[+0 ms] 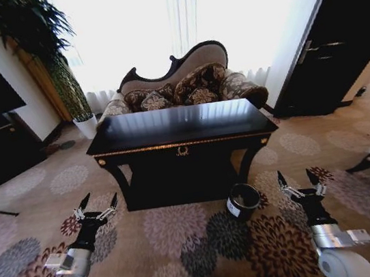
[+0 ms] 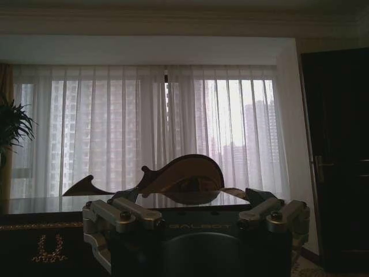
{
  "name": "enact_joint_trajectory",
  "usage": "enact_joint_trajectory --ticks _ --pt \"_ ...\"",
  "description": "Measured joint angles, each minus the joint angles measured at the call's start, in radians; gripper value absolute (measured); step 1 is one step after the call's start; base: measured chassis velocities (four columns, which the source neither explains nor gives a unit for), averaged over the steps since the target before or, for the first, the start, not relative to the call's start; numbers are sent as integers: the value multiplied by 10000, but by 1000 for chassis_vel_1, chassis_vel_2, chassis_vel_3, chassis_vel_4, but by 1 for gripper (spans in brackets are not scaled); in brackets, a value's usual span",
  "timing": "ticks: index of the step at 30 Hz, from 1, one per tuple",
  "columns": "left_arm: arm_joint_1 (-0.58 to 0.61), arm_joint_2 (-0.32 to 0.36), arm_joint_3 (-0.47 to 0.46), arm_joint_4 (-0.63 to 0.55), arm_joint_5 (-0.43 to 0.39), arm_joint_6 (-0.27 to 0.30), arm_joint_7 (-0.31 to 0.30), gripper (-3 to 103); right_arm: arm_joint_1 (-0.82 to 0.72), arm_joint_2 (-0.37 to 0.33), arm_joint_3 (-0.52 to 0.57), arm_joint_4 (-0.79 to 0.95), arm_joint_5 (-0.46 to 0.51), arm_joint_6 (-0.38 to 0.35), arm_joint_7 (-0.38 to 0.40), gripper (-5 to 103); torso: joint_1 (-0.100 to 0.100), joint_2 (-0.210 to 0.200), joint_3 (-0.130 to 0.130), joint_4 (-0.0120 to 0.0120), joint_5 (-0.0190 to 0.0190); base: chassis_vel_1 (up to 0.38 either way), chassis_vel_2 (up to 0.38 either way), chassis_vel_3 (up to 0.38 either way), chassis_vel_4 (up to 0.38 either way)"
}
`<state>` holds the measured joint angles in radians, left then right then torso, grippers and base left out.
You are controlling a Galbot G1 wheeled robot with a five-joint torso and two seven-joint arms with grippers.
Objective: Move to the front of the table and place the trash on the table into the trash bin.
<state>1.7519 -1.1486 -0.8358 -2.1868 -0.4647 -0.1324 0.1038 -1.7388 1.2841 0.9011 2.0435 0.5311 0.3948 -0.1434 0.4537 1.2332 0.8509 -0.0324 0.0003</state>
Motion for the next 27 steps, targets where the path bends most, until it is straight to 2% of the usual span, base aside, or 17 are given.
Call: enact_joint_trajectory --ticks 9,27 --pt "0 0 0 0 0 0 0 100 -3 0 0 0 0 0 0 100 -2 1 -2 -2 -5 277 -255 -288 245" --pt "-2 0 0 0 0 0 0 100 2 0 0 0 0 -1 1 100 -1 -1 -1 -1 -5 26 -23 -29 30"
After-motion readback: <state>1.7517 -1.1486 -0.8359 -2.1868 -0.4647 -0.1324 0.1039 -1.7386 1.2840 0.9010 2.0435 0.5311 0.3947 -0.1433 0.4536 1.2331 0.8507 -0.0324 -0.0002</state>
